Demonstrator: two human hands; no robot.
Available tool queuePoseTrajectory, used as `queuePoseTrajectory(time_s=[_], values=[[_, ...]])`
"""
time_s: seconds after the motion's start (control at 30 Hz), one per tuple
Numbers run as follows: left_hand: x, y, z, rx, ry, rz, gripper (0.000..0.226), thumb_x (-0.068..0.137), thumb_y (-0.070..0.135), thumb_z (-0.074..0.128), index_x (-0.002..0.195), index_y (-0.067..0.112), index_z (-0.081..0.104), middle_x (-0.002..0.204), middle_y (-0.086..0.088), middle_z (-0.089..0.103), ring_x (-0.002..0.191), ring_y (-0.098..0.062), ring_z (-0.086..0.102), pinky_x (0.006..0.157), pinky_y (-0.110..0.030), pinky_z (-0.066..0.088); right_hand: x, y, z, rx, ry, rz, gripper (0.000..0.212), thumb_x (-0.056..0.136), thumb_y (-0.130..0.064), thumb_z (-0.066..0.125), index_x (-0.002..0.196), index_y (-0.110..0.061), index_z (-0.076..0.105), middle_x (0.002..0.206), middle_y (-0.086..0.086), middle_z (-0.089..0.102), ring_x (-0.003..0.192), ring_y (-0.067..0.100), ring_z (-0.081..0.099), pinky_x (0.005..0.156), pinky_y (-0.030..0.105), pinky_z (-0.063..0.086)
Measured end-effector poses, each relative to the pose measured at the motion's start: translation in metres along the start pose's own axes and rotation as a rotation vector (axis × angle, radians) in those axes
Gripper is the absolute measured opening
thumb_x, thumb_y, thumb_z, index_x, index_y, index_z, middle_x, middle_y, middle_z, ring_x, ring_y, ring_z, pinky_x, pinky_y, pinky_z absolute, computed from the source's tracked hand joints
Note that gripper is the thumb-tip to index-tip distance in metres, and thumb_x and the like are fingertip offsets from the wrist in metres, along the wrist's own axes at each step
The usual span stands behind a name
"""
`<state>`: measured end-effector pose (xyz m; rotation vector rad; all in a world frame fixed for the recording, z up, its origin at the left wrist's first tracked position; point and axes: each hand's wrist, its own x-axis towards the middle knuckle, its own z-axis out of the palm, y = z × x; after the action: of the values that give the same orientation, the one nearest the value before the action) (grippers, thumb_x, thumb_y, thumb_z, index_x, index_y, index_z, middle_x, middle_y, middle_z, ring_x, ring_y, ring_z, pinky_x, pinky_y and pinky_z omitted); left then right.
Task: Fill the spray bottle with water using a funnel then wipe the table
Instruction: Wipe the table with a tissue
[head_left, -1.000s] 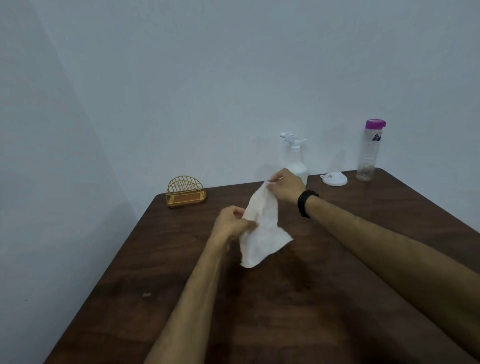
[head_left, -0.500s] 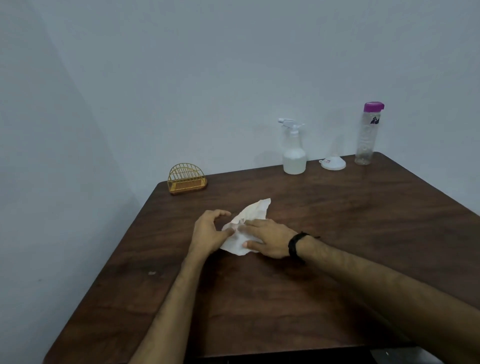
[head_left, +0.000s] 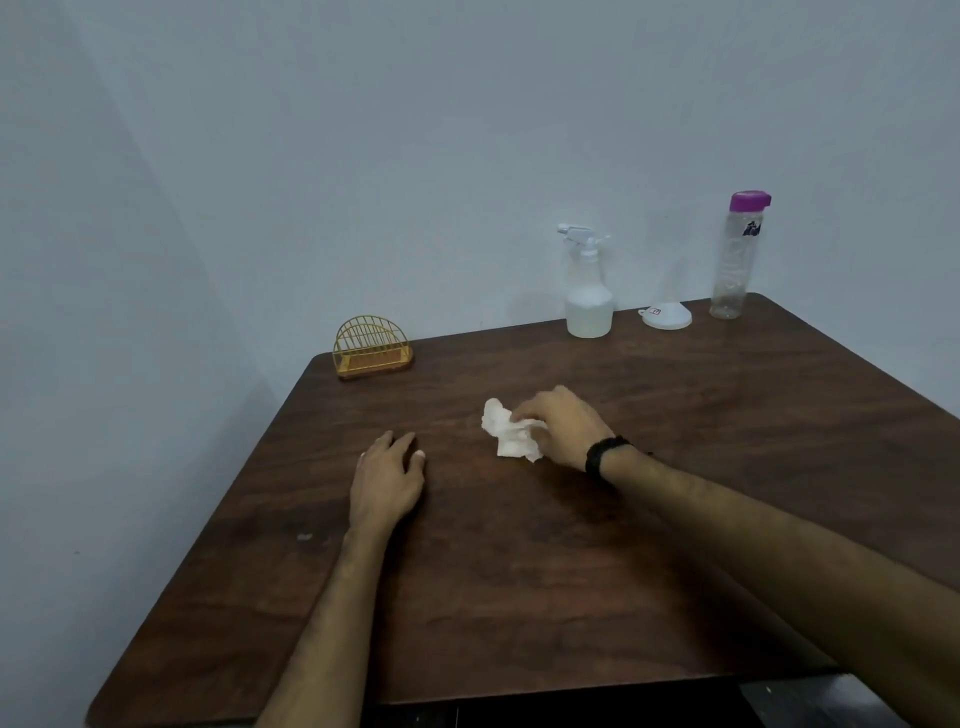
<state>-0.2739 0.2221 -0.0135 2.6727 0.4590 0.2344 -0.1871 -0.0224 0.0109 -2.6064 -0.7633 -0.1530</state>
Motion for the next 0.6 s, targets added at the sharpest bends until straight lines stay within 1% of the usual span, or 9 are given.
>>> queuePoseTrajectory(time_s=[0.03, 0.1, 0.17, 0.2, 0.33, 0.4, 0.43, 0.5, 0.6], values=[[0.000, 0.000, 0.000, -0.004, 0.005, -0.002, 0.050, 0.104, 0.040, 0.043, 0.151, 0.024, 0.042, 0.162, -0.006, 0.030, 0.149, -0.024, 0.027, 0.122, -0.044, 0.023, -0.004, 0.000, 0.004, -0.132, -0.017, -0.090, 0.029, 0.091, -0.015, 0.063, 0.117, -0.026, 0.071, 0.118, -0.002, 0.069, 0.107, 0.021, 0.055, 0.087, 0.036, 0.050], [0.001, -0.001, 0.001, 0.007, 0.008, -0.003, 0.050, 0.104, 0.040, 0.042, 0.152, 0.025, 0.042, 0.162, -0.005, 0.030, 0.149, -0.023, 0.026, 0.121, -0.045, 0.023, -0.011, -0.005, 0.011, -0.243, -0.018, -0.209, 0.027, 0.096, -0.029, 0.053, 0.115, -0.022, 0.071, 0.125, -0.002, 0.065, 0.106, 0.020, 0.049, 0.088, 0.035, 0.045], [0.001, -0.001, 0.002, 0.024, 0.008, 0.002, 0.050, 0.104, 0.040, 0.042, 0.152, 0.025, 0.041, 0.162, -0.005, 0.030, 0.149, -0.024, 0.026, 0.121, -0.045, 0.023, -0.018, -0.013, 0.015, -0.221, -0.024, -0.223, 0.037, 0.097, -0.040, 0.046, 0.110, -0.014, 0.069, 0.125, 0.001, 0.062, 0.106, 0.019, 0.049, 0.089, 0.035, 0.047], [0.001, 0.000, 0.003, 0.032, 0.009, 0.002, 0.050, 0.105, 0.040, 0.041, 0.152, 0.025, 0.040, 0.163, -0.006, 0.030, 0.150, -0.023, 0.026, 0.121, -0.044, 0.023, -0.021, -0.019, 0.016, -0.196, -0.034, -0.226, 0.037, 0.098, -0.040, 0.048, 0.109, -0.011, 0.068, 0.123, 0.002, 0.062, 0.105, 0.019, 0.050, 0.089, 0.035, 0.048], [0.002, -0.001, 0.004, 0.044, 0.017, -0.002, 0.051, 0.105, 0.040, 0.041, 0.153, 0.025, 0.039, 0.163, -0.006, 0.029, 0.150, -0.023, 0.025, 0.122, -0.044, 0.022, -0.026, -0.044, 0.014, -0.104, -0.165, -0.233, 0.012, 0.096, -0.014, 0.054, 0.097, -0.014, 0.066, 0.107, 0.003, 0.063, 0.099, 0.019, 0.058, 0.080, 0.029, 0.049], [0.002, -0.001, 0.005, 0.040, 0.021, -0.001, 0.051, 0.104, 0.040, 0.041, 0.153, 0.025, 0.039, 0.163, -0.006, 0.029, 0.150, -0.023, 0.025, 0.122, -0.044, 0.023, -0.018, -0.050, 0.006, 0.081, -0.234, -0.151, 0.010, 0.095, -0.013, 0.060, 0.100, -0.020, 0.064, 0.101, -0.003, 0.061, 0.093, 0.015, 0.061, 0.071, 0.022, 0.046], [0.002, -0.001, 0.004, 0.036, 0.019, 0.000, 0.051, 0.104, 0.040, 0.042, 0.153, 0.025, 0.039, 0.163, -0.006, 0.029, 0.150, -0.023, 0.025, 0.122, -0.044, 0.023, -0.010, -0.051, 0.002, 0.204, -0.248, -0.094, 0.018, 0.093, -0.014, 0.063, 0.109, -0.023, 0.063, 0.100, -0.006, 0.061, 0.092, 0.012, 0.060, 0.069, 0.020, 0.045], [0.001, -0.001, 0.003, 0.034, 0.022, 0.004, 0.051, 0.104, 0.040, 0.042, 0.152, 0.025, 0.040, 0.162, -0.006, 0.030, 0.150, -0.023, 0.026, 0.121, -0.044, 0.023, 0.013, -0.049, -0.003, 0.361, -0.168, 0.009, 0.037, 0.092, -0.010, 0.065, 0.125, -0.026, 0.061, 0.105, -0.007, 0.062, 0.094, 0.010, 0.060, 0.073, 0.019, 0.046], [0.000, 0.000, 0.004, 0.038, 0.038, 0.007, 0.050, 0.104, 0.040, 0.042, 0.152, 0.025, 0.041, 0.162, -0.006, 0.031, 0.149, -0.022, 0.026, 0.121, -0.043, 0.024, 0.049, -0.041, 0.000, 0.267, -0.042, 0.036, 0.044, 0.091, 0.002, 0.058, 0.128, -0.021, 0.066, 0.125, 0.005, 0.064, 0.115, 0.021, 0.060, 0.091, 0.022, 0.046]])
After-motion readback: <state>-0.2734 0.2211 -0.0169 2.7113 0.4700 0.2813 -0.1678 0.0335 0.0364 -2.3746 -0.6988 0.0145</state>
